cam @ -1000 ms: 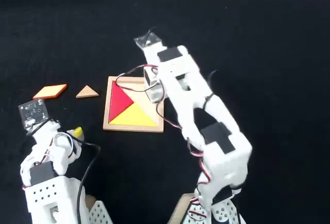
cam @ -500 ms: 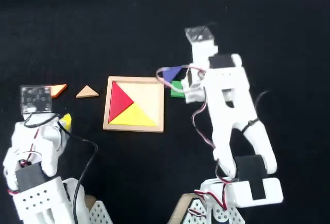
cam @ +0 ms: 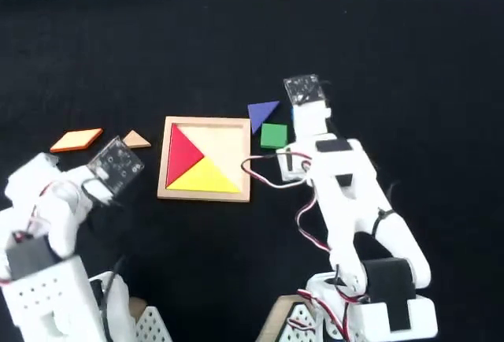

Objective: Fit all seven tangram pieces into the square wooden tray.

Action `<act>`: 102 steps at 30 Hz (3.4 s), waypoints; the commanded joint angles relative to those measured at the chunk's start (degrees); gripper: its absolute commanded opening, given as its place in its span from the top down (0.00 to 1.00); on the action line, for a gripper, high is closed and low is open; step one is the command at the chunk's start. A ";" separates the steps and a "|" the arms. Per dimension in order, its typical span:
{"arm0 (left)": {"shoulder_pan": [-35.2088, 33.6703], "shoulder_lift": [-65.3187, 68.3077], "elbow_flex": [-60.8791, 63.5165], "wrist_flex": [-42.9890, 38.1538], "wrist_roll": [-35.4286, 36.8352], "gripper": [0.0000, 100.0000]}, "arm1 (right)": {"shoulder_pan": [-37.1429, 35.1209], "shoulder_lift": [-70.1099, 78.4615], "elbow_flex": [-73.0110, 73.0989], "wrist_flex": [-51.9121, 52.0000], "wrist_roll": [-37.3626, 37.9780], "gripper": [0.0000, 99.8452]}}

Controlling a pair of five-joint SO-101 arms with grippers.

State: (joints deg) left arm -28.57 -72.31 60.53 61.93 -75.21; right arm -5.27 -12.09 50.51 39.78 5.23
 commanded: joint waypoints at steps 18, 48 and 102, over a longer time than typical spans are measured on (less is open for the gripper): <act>-4.44 80.18 -64.13 13.27 -21.54 0.74 | 1.58 -0.04 2.15 -8.88 0.79 0.78; 0.66 121.76 -104.13 21.27 -39.03 0.74 | 1.41 2.24 1.54 -10.73 0.79 0.78; 41.19 42.99 -53.93 28.66 53.45 0.92 | 6.15 -0.13 0.48 -7.21 0.26 0.78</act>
State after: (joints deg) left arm 6.95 -27.47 6.29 94.55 -43.30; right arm -1.76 -9.01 52.97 32.22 5.58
